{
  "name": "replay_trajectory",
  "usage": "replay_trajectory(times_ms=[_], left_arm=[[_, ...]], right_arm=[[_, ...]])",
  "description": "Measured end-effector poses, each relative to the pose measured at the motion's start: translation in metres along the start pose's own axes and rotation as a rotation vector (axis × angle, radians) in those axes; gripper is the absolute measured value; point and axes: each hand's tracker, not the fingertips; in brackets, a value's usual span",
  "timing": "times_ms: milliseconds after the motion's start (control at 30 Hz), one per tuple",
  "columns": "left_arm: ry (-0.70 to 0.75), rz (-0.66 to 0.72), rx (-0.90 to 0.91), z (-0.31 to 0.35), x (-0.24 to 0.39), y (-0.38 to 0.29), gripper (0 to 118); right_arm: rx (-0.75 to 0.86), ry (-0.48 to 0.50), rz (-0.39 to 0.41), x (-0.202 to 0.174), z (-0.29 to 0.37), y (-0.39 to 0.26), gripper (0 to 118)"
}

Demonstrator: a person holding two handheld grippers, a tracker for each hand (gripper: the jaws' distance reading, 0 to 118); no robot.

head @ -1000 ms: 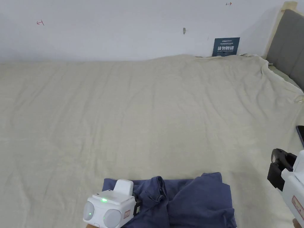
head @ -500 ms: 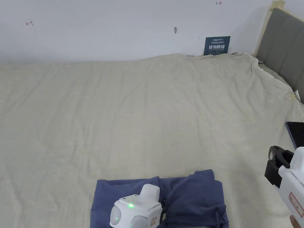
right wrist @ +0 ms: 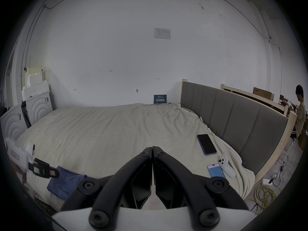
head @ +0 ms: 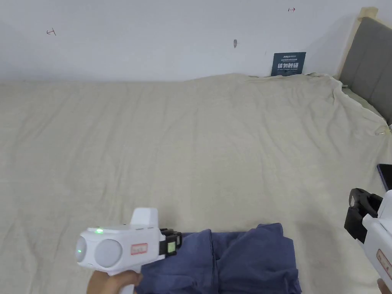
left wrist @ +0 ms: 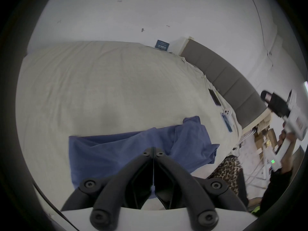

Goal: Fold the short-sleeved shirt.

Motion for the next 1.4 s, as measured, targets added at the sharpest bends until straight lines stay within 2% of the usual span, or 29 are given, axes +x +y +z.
replay_trajectory(times_ms=[67,167,200,233,467,600,700,767,900,1067,1133,1200,1233,1400], left_arm=[[0.005,0.036,0.012,0.012,-0.020,0.004,23],[0.054,0.073,-0.016,0.021,-0.048,0.006,71],[0.073,0.081,-0.037,0.022,-0.057,0.005,84],[0.088,0.094,-0.041,0.021,-0.066,0.002,91],[0.104,0.225,-0.099,0.002,-0.117,-0.018,94],[0.102,0.227,-0.140,-0.017,-0.128,-0.032,91],[0.111,0.214,-0.160,-0.028,-0.128,-0.039,77],[0.138,0.163,-0.155,-0.029,-0.123,-0.041,76],[0.156,0.083,-0.153,-0.030,-0.110,-0.039,53],[0.188,0.051,-0.155,-0.039,-0.098,-0.038,46],[0.196,0.034,-0.152,-0.039,-0.095,-0.037,34],[0.161,0.055,-0.140,-0.038,-0.098,-0.037,15],[0.139,0.095,-0.137,-0.039,-0.099,-0.036,13],[0.169,0.093,-0.139,-0.037,-0.096,-0.035,6]], right_arm=[[0.000,0.005,0.004,-0.002,-0.001,0.000,0],[-0.001,0.012,0.008,-0.007,-0.002,0.000,0],[-0.003,0.014,0.009,-0.009,-0.003,0.000,0],[-0.006,0.016,0.012,-0.010,-0.004,0.000,0],[-0.024,0.031,0.032,-0.020,-0.008,-0.002,0],[-0.036,0.032,0.037,-0.022,-0.011,-0.003,0],[-0.043,0.030,0.044,-0.022,-0.012,-0.004,0],[-0.048,0.026,0.045,-0.022,-0.013,-0.005,0],[-0.056,0.025,0.038,-0.021,-0.017,-0.007,0],[-0.060,0.032,0.034,-0.025,-0.016,-0.006,0],[-0.061,0.033,0.031,-0.023,-0.017,-0.007,0],[-0.061,0.032,0.026,-0.022,-0.017,-0.007,0],[-0.061,0.032,0.024,-0.018,-0.020,-0.009,0],[-0.060,0.029,0.021,-0.012,-0.021,-0.011,0]])
